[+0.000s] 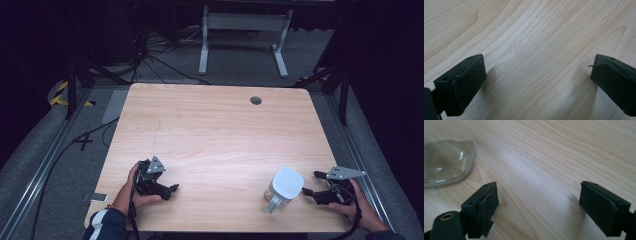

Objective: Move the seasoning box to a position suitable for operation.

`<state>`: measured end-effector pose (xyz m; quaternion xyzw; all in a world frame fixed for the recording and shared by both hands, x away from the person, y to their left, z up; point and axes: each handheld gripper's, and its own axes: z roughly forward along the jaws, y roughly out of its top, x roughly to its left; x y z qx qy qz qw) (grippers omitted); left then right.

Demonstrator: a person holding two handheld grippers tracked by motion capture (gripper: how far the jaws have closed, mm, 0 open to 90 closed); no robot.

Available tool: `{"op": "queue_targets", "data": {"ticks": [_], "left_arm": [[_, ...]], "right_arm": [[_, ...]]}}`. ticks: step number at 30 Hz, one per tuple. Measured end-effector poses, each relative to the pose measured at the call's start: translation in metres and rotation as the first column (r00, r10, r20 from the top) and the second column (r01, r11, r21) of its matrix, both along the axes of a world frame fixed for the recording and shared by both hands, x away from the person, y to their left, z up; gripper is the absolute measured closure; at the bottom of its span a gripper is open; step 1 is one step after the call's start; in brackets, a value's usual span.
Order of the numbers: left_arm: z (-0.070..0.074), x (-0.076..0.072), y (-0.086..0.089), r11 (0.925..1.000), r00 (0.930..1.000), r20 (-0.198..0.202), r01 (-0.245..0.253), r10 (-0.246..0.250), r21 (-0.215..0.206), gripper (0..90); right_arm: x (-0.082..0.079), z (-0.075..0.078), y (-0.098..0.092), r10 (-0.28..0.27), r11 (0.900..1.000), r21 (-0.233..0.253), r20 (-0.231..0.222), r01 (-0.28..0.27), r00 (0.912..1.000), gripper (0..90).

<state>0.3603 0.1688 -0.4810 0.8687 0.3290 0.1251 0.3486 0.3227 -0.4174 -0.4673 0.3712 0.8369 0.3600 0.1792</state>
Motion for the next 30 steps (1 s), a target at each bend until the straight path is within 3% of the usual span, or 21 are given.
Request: {"op": "queue_targets", "data": {"ticks": [7, 12, 15, 16, 18, 20, 24, 27, 29, 30], "left_arm": [[0.000, -0.002, 0.001, 1.0000, 1.0000, 0.007, -0.007, 0.007, 0.003, 1.1], [0.004, -0.003, -0.001, 0.9999, 0.9999, -0.010, -0.006, 0.007, 0.010, 5.1], [0.008, -0.003, -0.005, 0.9999, 0.9997, -0.024, 0.009, -0.009, -0.008, 19.2], [0.009, -0.003, -0.006, 0.9997, 0.9994, -0.030, 0.018, -0.018, -0.016, 19.9], [0.013, -0.003, -0.009, 0.9989, 0.9991, -0.013, 0.040, -0.040, -0.025, 22.0], [0.019, -0.004, -0.014, 0.9965, 0.9984, 0.009, 0.056, -0.055, -0.062, 25.8], [0.034, -0.005, -0.032, 0.9850, 0.9918, 0.055, 0.121, -0.115, -0.123, 35.1], [0.045, -0.005, -0.051, 0.9701, 0.9809, 0.087, 0.186, -0.174, -0.156, 43.5], [0.054, -0.005, -0.068, 0.9545, 0.9670, 0.111, 0.246, -0.229, -0.169, 51.3], [0.054, -0.005, -0.068, 0.9545, 0.9670, 0.111, 0.246, -0.229, -0.169, 54.7]], "right_arm": [[0.000, 0.000, 0.000, -0.005, 1.000, 0.000, 0.000, 0.005, 1.0000, 15.6], [0.001, 0.001, 0.000, 0.001, 1.000, -0.010, -0.004, -0.001, 1.0000, 15.8], [0.003, 0.002, 0.000, 0.011, 1.000, -0.017, -0.013, -0.011, 0.9999, 15.8], [0.003, 0.002, 0.000, 0.014, 1.000, -0.020, -0.015, -0.015, 0.9998, 15.8], [0.004, 0.003, 0.000, 0.021, 1.000, -0.019, -0.020, -0.021, 0.9996, 15.9], [0.004, 0.003, -0.001, 0.023, 0.999, -0.022, -0.018, -0.023, 0.9996, 16.3], [0.004, 0.003, -0.001, 0.012, 1.000, -0.017, -0.017, -0.012, 0.9998, 19.7], [0.004, 0.003, -0.002, 0.010, 1.000, -0.016, -0.015, -0.010, 0.9998, 20.2], [0.004, 0.003, -0.002, 0.009, 1.000, -0.015, -0.014, -0.009, 0.9999, 20.3], [0.004, 0.003, -0.002, 0.009, 1.000, -0.015, -0.014, -0.009, 0.9999, 20.3]]}}
